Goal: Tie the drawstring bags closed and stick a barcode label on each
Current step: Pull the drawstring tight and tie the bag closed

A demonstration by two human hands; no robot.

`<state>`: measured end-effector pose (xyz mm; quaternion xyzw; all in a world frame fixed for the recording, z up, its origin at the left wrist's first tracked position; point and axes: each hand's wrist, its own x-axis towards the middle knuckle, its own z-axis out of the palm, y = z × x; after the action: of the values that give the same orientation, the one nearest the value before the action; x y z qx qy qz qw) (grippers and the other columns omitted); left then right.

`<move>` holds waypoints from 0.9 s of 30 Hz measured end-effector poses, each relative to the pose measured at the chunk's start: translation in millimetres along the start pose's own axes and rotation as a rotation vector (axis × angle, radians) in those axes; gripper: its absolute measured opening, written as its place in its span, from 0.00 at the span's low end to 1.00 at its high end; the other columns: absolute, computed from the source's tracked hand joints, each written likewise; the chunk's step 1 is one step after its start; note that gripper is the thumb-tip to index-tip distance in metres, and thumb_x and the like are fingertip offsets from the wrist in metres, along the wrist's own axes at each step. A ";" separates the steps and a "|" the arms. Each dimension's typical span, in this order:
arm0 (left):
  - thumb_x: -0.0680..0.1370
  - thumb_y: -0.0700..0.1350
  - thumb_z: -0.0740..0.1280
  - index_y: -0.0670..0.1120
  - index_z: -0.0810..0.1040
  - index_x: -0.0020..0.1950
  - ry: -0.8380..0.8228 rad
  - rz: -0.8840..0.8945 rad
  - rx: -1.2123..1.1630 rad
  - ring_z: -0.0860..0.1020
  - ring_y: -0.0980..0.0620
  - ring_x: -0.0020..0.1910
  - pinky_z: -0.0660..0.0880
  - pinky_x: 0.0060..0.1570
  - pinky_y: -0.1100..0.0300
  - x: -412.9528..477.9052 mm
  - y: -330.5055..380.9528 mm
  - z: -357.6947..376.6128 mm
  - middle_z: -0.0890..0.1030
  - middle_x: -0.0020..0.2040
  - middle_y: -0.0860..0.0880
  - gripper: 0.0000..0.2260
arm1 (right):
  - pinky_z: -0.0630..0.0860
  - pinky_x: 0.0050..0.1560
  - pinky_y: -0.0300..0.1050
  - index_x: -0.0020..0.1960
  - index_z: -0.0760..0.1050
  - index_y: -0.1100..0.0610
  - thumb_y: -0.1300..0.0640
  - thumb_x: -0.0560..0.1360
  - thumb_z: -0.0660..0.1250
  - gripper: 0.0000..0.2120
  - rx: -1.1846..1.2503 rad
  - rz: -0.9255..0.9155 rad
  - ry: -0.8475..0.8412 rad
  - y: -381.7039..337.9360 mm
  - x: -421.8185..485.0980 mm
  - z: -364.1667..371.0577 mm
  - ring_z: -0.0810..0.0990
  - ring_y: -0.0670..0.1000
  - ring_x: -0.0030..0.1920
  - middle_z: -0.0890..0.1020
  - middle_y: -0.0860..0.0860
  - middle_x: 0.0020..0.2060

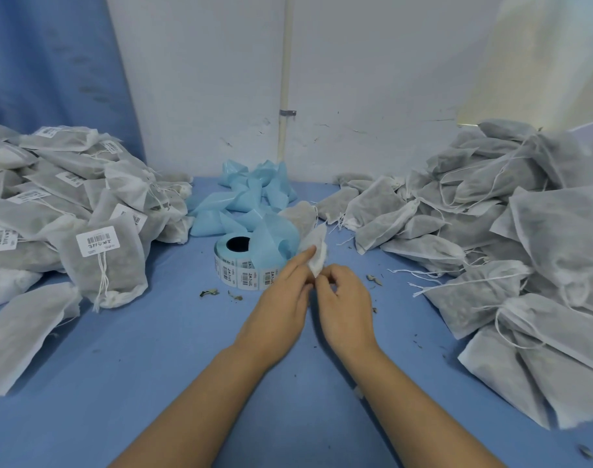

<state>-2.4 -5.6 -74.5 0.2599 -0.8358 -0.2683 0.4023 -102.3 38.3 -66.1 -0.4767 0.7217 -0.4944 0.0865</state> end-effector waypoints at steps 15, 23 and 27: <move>0.81 0.36 0.57 0.47 0.75 0.52 0.001 -0.165 -0.242 0.75 0.61 0.46 0.69 0.48 0.71 12.3 1.0 -2.0 0.79 0.48 0.52 0.09 | 0.55 0.61 0.22 0.68 0.73 0.55 0.65 0.76 0.63 0.21 -0.111 -0.271 0.134 -3.5 -7.0 1.2 0.66 0.44 0.65 0.75 0.44 0.66; 0.80 0.41 0.60 0.46 0.74 0.45 -0.047 -0.235 -0.219 0.74 0.56 0.39 0.67 0.42 0.65 11.4 -3.4 -1.9 0.76 0.38 0.52 0.05 | 0.65 0.46 0.30 0.56 0.82 0.51 0.59 0.77 0.67 0.11 0.139 -0.056 0.166 8.1 2.8 0.7 0.73 0.51 0.46 0.81 0.43 0.42; 0.81 0.42 0.58 0.47 0.70 0.45 0.008 -0.271 -0.268 0.80 0.52 0.38 0.70 0.39 0.65 11.0 -4.9 -0.9 0.78 0.40 0.54 0.06 | 0.74 0.48 0.37 0.45 0.83 0.44 0.57 0.73 0.72 0.08 0.392 0.108 0.161 7.4 7.0 -1.6 0.80 0.46 0.42 0.85 0.41 0.40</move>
<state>-6.5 -16.5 -71.4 0.3153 -0.7484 -0.4280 0.3967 -111.4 34.3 -68.8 -0.3702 0.6411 -0.6562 0.1460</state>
